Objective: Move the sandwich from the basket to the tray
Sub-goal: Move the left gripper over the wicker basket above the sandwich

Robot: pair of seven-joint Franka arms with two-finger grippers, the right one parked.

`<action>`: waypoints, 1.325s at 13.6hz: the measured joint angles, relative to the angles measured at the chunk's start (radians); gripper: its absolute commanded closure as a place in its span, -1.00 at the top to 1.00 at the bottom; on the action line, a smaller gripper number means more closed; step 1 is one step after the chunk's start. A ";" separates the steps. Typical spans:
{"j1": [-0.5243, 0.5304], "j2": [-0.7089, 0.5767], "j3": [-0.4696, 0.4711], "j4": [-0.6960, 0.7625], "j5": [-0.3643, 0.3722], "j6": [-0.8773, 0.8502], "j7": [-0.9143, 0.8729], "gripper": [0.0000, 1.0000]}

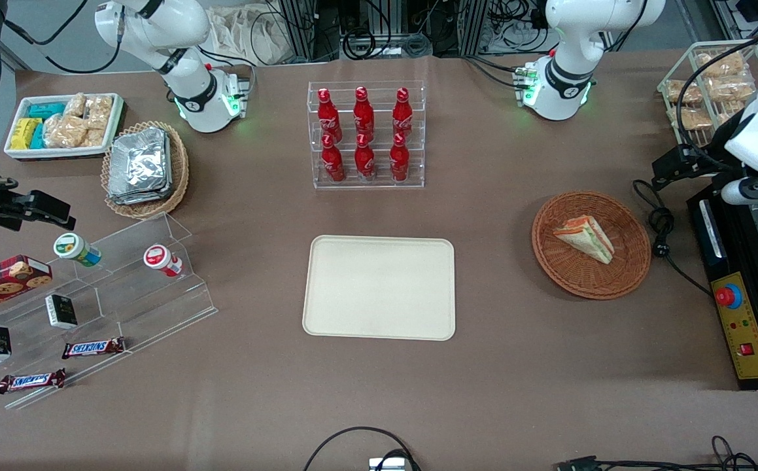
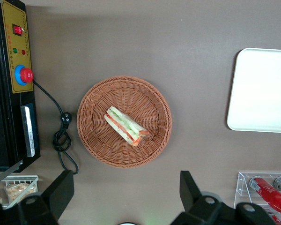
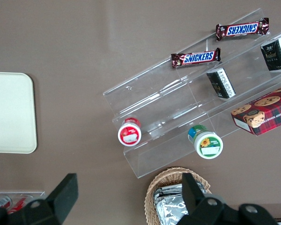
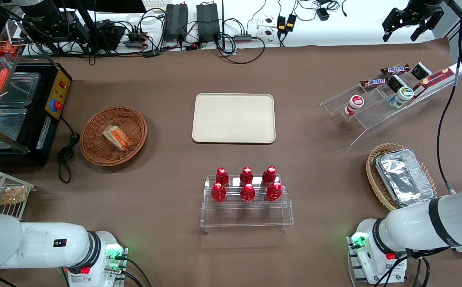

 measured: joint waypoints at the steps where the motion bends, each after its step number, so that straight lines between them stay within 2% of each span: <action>1: 0.000 0.000 0.000 0.000 0.000 0.000 0.000 1.00; 6: 0.000 0.007 0.000 -0.001 0.012 -0.001 0.006 1.00; 9: 0.000 0.019 0.001 -0.038 0.020 0.028 -0.064 1.00; 13: 0.000 -0.012 0.002 -0.209 0.021 0.166 -0.216 1.00; 18: 0.002 -0.112 0.008 -0.515 0.021 0.398 -0.378 1.00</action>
